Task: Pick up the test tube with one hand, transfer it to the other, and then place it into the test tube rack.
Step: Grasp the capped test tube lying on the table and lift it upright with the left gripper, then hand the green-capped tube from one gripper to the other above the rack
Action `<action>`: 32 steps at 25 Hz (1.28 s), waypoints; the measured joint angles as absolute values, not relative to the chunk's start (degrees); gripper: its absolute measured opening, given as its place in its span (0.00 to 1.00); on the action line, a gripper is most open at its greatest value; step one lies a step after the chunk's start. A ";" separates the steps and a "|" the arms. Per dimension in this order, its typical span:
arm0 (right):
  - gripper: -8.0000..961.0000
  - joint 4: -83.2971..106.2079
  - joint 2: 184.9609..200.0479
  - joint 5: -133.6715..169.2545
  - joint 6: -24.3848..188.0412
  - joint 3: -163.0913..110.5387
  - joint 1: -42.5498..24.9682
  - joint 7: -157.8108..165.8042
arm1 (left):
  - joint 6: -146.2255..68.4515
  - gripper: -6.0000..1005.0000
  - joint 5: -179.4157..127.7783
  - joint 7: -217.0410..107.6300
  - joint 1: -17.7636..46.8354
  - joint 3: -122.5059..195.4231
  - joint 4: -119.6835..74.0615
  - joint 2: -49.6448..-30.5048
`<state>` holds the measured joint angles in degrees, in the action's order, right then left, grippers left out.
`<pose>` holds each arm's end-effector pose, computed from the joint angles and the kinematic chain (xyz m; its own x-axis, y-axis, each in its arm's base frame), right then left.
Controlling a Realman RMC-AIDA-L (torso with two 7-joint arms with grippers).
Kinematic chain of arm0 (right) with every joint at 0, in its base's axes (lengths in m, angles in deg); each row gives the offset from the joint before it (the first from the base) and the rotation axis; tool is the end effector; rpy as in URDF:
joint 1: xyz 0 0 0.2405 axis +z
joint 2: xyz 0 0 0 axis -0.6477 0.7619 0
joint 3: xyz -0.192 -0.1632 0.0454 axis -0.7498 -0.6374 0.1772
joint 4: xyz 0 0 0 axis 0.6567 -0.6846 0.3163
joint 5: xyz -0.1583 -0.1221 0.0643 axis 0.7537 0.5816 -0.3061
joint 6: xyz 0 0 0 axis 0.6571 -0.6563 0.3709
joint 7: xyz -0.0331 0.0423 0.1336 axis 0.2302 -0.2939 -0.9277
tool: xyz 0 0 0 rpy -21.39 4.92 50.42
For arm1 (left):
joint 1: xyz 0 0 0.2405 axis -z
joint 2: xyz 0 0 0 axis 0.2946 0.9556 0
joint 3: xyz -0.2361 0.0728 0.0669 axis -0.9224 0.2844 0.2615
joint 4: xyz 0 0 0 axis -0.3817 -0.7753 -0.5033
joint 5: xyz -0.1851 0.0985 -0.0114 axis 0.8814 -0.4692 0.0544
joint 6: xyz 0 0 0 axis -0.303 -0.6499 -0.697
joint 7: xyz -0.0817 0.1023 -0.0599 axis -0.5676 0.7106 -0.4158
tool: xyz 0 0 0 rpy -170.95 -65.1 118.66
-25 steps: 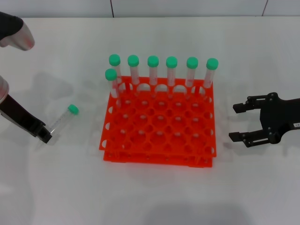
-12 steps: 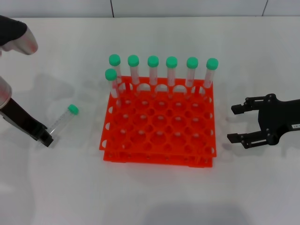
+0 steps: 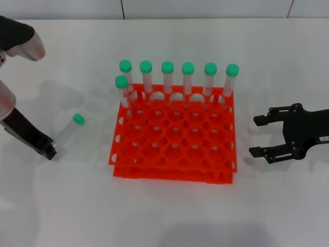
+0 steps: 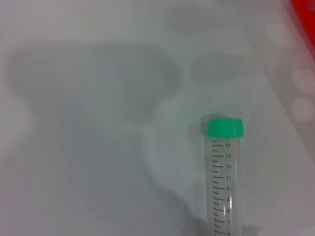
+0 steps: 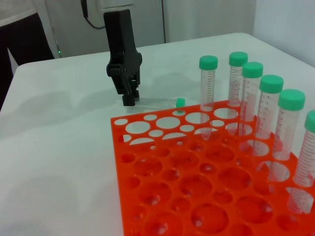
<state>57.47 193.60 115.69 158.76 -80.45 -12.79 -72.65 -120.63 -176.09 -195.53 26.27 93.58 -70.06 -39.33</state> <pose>0.2551 0.3365 0.0129 0.9662 -0.1483 -0.2108 -0.1886 -0.9644 -0.1857 -0.2720 0.3695 0.0302 0.4410 0.8380 -0.3213 0.6769 -0.5456 -0.4941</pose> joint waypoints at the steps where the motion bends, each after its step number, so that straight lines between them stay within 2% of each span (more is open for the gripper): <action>1: 0.80 57.49 193.60 115.69 158.76 -80.45 -12.79 -72.68 | -120.47 0.24 -176.09 -195.53 26.27 93.58 -70.01 -39.37; 4: 0.80 57.49 193.61 115.69 158.76 -80.45 -12.81 -72.69 | -120.12 0.19 -176.18 -195.54 26.25 93.57 -70.29 -39.51; 8: 0.80 57.59 193.61 115.69 158.91 -80.37 -13.07 -72.71 | -121.89 0.19 -176.33 -195.53 26.08 93.27 -73.76 -39.64; 17: 0.80 57.73 193.54 115.61 159.41 -79.94 -13.31 -72.69 | -131.43 0.19 -175.88 -196.93 21.94 92.85 -95.14 -40.53; 25: 0.80 57.81 193.63 115.14 159.41 -79.91 -13.40 -72.50 | -132.01 0.19 -174.22 -196.38 16.03 92.50 -111.47 -42.77; 28: 0.80 57.81 193.82 115.12 159.39 -79.91 -13.39 -72.46 | -126.39 0.19 -170.10 -194.88 13.04 92.70 -115.38 -43.97; 31: 0.80 57.81 194.20 115.11 159.08 -79.92 -13.38 -72.36 | -122.51 0.19 -167.54 -193.91 11.19 93.29 -116.53 -44.30; 32: 0.80 57.81 194.32 115.11 159.05 -79.92 -13.38 -72.33 | -115.66 0.19 -163.26 -192.23 8.10 94.37 -117.07 -44.35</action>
